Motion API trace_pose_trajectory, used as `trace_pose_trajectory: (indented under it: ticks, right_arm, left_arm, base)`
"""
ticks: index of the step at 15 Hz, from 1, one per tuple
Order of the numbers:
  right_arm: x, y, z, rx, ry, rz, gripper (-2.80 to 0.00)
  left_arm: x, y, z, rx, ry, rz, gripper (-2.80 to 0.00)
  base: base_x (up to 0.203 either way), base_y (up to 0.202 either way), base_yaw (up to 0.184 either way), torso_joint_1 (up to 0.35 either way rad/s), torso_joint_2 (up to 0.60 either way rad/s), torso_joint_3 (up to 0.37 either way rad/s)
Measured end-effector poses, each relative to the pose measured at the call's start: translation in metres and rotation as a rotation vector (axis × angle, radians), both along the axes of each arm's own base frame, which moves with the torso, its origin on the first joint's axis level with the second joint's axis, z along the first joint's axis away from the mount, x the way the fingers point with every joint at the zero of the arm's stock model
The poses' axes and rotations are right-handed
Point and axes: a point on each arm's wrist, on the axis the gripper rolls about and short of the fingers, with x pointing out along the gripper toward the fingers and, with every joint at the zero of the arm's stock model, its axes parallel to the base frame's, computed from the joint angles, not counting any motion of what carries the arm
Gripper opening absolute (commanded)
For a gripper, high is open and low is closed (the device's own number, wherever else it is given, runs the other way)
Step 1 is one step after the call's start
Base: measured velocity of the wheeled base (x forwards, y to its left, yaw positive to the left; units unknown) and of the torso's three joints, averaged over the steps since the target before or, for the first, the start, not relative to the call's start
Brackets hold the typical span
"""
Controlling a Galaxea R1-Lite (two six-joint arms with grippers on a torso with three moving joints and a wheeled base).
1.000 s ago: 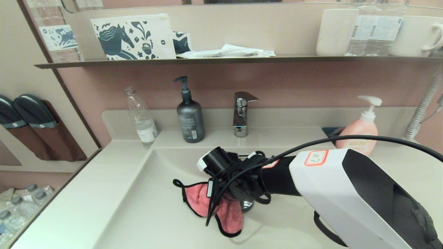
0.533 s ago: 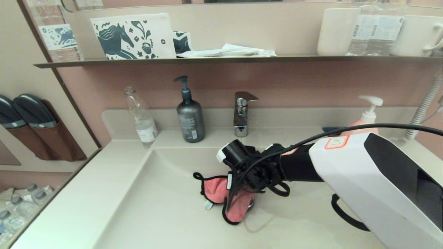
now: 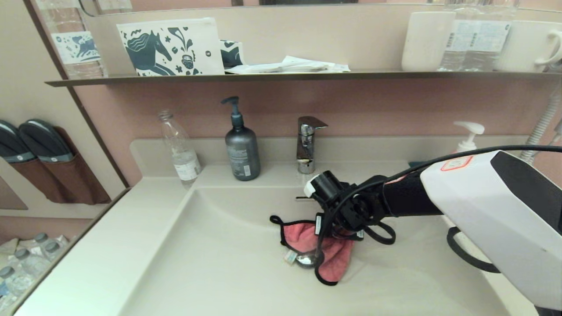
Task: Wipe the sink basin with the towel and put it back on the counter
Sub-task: Wipe the sink
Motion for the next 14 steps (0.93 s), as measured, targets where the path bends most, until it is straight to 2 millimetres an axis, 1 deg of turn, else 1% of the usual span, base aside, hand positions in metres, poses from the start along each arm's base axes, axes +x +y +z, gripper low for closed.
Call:
trace_pose_trajectory:
  ticks: [4, 8, 10, 14]
  right_arm:
    - [-0.007, -0.026, -0.005, -0.073, 0.039, -0.018, -2.80]
    - [-0.029, -0.043, -0.022, -0.158, 0.127, 0.007, -2.80]
    - [-0.042, -0.044, -0.029, -0.187, 0.163, 0.023, -2.80]
    - [-0.068, -0.030, -0.033, -0.215, 0.208, 0.096, -2.80]
  left_arm:
    - [0.000, 0.000, 0.000, 0.000, 0.000, 0.001, -2.80]
    - [0.000, 0.000, 0.000, 0.000, 0.000, 0.000, -2.80]
    - [0.000, 0.000, 0.000, 0.000, 0.000, 0.001, -2.80]
    - [0.000, 0.000, 0.000, 0.000, 0.000, 0.001, -2.80]
  base:
    - [0.000, 0.000, 0.000, 0.000, 0.00, 0.000]
    - [0.000, 0.000, 0.000, 0.000, 0.00, 0.000]
    - [0.000, 0.000, 0.000, 0.000, 0.00, 0.000]
    - [0.000, 0.000, 0.000, 0.000, 0.00, 0.000]
